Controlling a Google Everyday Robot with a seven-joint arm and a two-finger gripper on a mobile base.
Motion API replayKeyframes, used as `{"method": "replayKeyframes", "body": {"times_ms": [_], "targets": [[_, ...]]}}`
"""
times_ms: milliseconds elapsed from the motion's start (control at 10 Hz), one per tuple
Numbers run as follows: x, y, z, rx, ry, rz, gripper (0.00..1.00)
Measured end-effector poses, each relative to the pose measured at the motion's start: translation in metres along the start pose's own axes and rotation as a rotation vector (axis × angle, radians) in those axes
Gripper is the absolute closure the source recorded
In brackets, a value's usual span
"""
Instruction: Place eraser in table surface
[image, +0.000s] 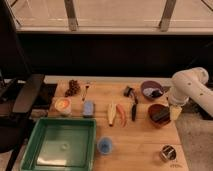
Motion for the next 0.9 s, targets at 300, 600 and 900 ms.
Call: {"method": "replayKeyframes", "body": {"times_ms": [300, 600, 900], "targets": [[-0.004, 0.003, 0.019, 0.007, 0.038, 0.020, 0.20], [0.002, 0.002, 0.035, 0.007, 0.061, 0.050, 0.21], [0.006, -0.003, 0.041, 0.005, 0.062, 0.068, 0.43]]}}
